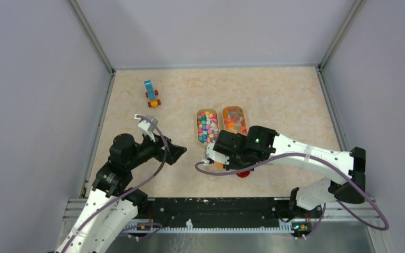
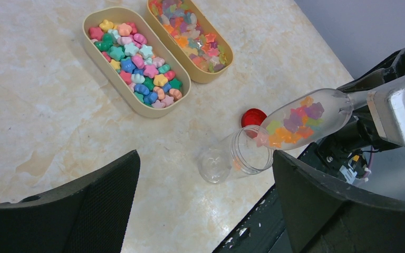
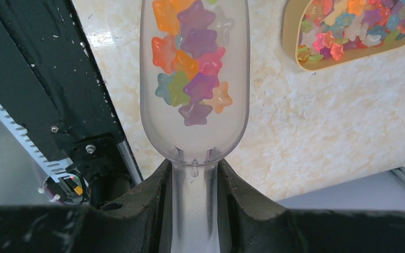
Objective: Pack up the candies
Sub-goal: Place the fake candies in the packing bottle.
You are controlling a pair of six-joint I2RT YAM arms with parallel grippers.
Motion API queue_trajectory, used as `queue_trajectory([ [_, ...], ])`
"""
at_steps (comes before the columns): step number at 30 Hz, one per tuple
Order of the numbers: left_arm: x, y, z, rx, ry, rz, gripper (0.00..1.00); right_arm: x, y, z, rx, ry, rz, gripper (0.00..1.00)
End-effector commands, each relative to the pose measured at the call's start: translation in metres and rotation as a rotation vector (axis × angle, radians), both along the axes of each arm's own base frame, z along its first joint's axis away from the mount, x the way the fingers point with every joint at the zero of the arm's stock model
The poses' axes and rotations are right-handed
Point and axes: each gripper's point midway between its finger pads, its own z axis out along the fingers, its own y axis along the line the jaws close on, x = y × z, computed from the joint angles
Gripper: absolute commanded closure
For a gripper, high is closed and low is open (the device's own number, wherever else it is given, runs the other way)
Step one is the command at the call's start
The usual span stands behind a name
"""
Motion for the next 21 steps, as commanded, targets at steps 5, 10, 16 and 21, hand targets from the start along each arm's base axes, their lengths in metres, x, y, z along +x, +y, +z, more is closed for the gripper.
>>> queue_trajectory([
  [5,0.0015,-0.0014,0.0118,-0.023,-0.053,-0.001,0.01,0.0064,0.008,0.0198,0.02,-0.08,-0.007,1.0],
  [10,0.0014,-0.0016,0.0123,-0.023,-0.054,-0.002,0.01,0.0076,0.0078,0.0228,-0.006,-0.107,-0.001,1.0],
  [16,0.0006,-0.0018,0.0126,-0.024,-0.056,-0.004,0.01,0.0095,0.0078,0.0231,-0.036,-0.135,0.009,1.0],
  [21,0.0005,-0.0018,0.0121,-0.022,-0.054,-0.003,0.01,0.0109,0.0077,0.0247,-0.065,-0.163,0.022,1.0],
])
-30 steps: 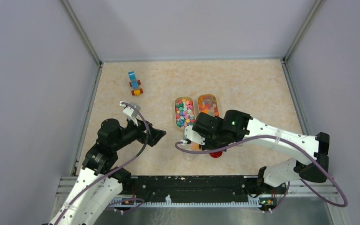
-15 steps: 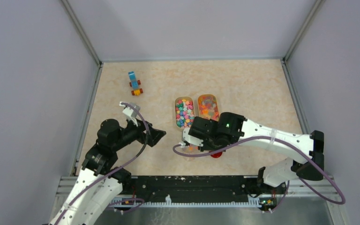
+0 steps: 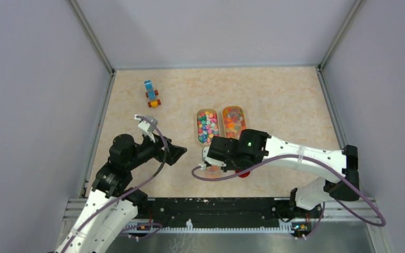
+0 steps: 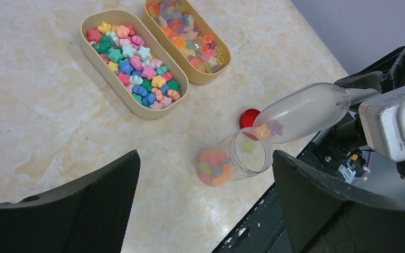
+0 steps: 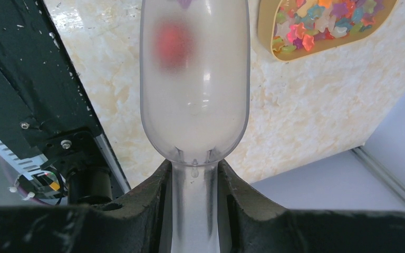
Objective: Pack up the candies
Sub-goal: Place the fake candies in the packing bottle, then scoop the fake candies from the storage box.
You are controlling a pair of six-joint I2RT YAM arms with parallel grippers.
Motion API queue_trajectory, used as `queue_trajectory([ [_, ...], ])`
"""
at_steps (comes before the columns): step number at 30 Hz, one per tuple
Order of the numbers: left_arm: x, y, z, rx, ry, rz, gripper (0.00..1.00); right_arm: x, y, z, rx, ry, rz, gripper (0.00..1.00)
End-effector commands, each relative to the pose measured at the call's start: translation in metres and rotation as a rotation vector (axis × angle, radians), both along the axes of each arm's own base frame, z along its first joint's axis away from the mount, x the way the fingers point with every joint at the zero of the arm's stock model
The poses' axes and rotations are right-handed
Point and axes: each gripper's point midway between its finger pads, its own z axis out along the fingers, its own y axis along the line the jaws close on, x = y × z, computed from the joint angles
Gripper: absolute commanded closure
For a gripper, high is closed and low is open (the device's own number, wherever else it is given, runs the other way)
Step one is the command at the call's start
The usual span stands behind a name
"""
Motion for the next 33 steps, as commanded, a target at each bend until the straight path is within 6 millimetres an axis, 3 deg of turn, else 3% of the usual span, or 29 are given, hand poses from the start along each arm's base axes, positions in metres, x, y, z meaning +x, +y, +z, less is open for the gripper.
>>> queue_trajectory([
  [1,0.003,-0.001,0.011,-0.02,-0.048,0.003,0.01,0.006,0.003,0.017,0.006,-0.073,0.0,1.0],
  [12,0.002,-0.002,0.01,-0.019,-0.044,-0.004,0.01,0.008,0.007,0.023,0.02,-0.122,0.023,1.0],
  [20,-0.002,-0.009,0.008,-0.024,-0.035,-0.054,0.01,0.005,0.037,0.038,0.251,-0.126,0.077,1.0],
  [33,-0.005,-0.02,-0.001,-0.018,0.01,-0.12,0.01,-0.005,0.085,0.046,0.522,-0.085,0.155,1.0],
])
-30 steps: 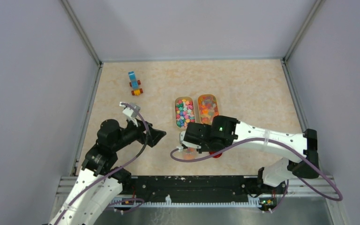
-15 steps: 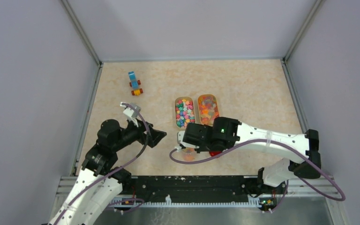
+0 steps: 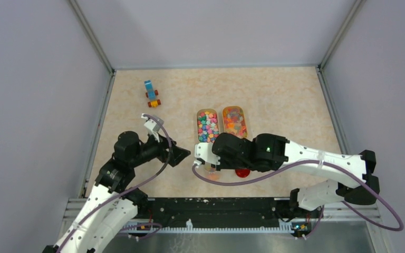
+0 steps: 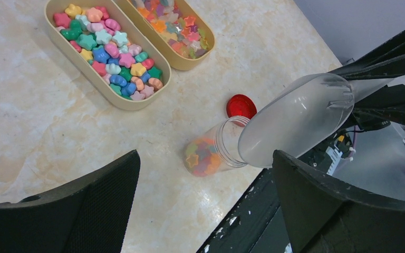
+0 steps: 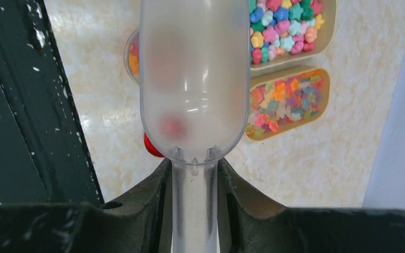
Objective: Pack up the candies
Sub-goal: Scoop the fake candies from the storage box.
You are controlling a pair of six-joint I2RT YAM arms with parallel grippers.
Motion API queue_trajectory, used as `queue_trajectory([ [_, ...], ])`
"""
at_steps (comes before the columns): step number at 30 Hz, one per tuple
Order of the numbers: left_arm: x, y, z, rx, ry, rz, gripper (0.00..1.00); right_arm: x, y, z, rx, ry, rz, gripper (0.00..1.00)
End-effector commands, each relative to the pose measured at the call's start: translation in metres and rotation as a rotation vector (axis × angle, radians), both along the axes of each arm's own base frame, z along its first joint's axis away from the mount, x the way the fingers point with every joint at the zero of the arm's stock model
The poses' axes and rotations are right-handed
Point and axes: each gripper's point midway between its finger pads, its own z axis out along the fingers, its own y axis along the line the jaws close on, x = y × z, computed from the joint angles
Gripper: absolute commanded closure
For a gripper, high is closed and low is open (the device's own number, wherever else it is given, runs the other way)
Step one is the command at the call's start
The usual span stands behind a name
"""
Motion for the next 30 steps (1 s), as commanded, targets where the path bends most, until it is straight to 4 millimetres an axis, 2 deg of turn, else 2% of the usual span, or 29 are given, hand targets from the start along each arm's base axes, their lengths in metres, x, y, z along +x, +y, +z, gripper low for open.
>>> queue_trajectory([
  [1,0.001,-0.007,0.006,-0.019,-0.032,-0.039,0.01,-0.005,0.03,0.019,0.161,-0.008,0.062,1.0],
  [13,0.0,-0.01,0.003,-0.011,-0.02,-0.045,0.01,-0.014,0.042,0.044,0.326,0.001,0.114,1.0],
  [24,0.0,-0.01,0.001,-0.006,-0.012,-0.044,0.01,-0.04,0.049,0.079,0.592,0.03,0.243,1.0],
  [27,0.0,-0.011,0.001,-0.005,-0.013,-0.045,0.01,-0.042,0.049,0.083,0.633,0.027,0.252,1.0],
  [30,0.0,-0.011,0.0,-0.004,-0.01,-0.047,0.01,-0.04,0.047,0.077,0.62,0.021,0.233,1.0],
])
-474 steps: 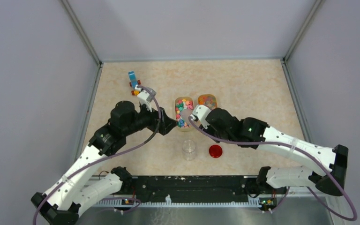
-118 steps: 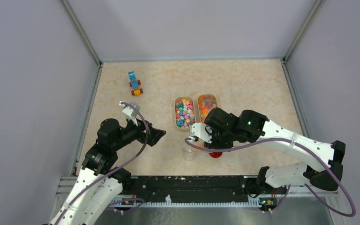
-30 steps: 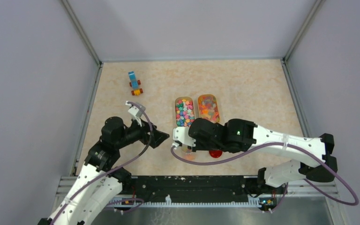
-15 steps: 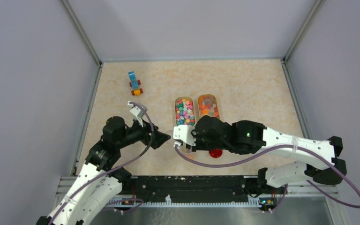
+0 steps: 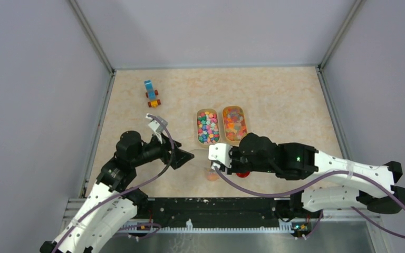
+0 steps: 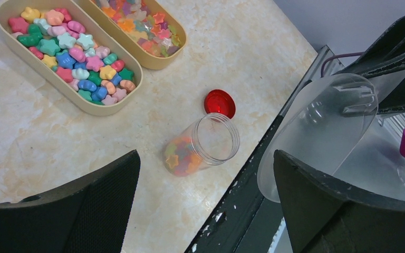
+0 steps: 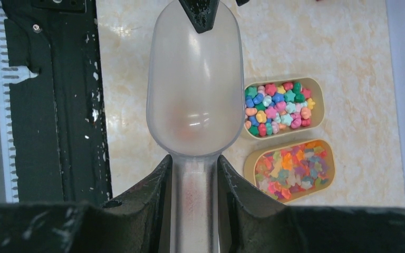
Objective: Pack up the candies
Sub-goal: Scoop the fake candies from the storage box.
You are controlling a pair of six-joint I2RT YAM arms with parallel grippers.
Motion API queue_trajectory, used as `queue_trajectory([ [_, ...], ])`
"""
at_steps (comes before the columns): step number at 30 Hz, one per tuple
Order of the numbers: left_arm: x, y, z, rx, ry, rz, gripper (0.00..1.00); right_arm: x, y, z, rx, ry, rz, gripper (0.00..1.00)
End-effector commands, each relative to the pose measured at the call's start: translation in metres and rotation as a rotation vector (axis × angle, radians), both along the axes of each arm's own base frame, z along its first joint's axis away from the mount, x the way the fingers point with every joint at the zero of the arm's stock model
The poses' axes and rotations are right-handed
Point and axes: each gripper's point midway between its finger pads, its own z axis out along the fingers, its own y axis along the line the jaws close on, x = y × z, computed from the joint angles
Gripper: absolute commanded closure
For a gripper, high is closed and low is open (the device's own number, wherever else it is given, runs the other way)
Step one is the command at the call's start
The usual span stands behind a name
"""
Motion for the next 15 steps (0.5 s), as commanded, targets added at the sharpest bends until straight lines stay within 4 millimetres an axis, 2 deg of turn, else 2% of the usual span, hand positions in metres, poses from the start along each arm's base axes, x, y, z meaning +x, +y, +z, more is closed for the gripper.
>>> queue_trajectory([
  [1,0.01,0.004,-0.002,0.02,-0.021,0.047,0.01,-0.009,0.018,0.039,0.185,-0.012,0.05,1.0],
  [10,0.01,0.006,0.0,0.02,-0.03,0.059,0.01,0.016,-0.007,-0.007,0.004,0.014,-0.15,1.0],
  [15,0.013,0.012,0.005,0.019,-0.054,0.106,0.01,0.032,-0.021,-0.021,-0.025,0.06,-0.256,1.0],
])
